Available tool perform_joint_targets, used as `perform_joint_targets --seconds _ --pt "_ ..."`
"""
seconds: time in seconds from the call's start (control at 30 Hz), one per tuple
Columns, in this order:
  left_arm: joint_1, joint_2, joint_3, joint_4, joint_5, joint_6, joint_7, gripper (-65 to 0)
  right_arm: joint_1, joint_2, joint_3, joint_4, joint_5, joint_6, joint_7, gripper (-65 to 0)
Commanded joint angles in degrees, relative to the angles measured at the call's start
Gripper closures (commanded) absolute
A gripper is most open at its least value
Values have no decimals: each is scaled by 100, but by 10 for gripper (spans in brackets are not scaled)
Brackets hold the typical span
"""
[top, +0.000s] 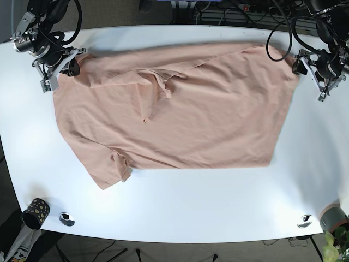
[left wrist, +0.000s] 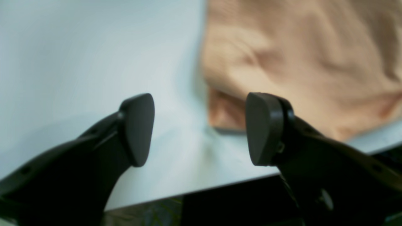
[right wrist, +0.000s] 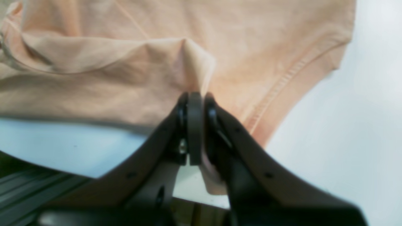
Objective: Fold the T-shirt properly
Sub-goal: 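Regrasp the shirt edge corners with both grippers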
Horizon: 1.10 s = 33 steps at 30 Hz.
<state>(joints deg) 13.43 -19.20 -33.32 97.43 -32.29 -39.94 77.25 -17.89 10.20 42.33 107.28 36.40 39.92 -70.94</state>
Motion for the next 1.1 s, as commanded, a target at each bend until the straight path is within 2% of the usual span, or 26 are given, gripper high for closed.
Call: perform_joint_targets --seconds 0.0,0.13,0.43,0.83,0.93,1.0,1.07 --pt "-64 -159 -39 55 -406 -6 -55 -426 18 110 36 107 100 8 91 0" --pt "6 -247 -39 2 -696 -6 -55 -428 26 110 36 107 100 8 91 0" --pt "-20 -247 -22 -780 -485 -6 -81 -428 18 110 44 124 100 8 91 0" --pt "-20 -212 752 -815 -520 -6 -81 -415 0 110 44 133 100 8 83 0" --pt "-20 -203 778 -815 -520 -6 -81 -311 0 110 44 133 100 8 83 0" --pt "-20 -203 787 -815 -520 -6 -81 -161 18 110 44 133 100 8 83 0" --pt "-20 -203 787 -815 -511 -6 -73 -83 26 110 44 133 100 8 83 0"
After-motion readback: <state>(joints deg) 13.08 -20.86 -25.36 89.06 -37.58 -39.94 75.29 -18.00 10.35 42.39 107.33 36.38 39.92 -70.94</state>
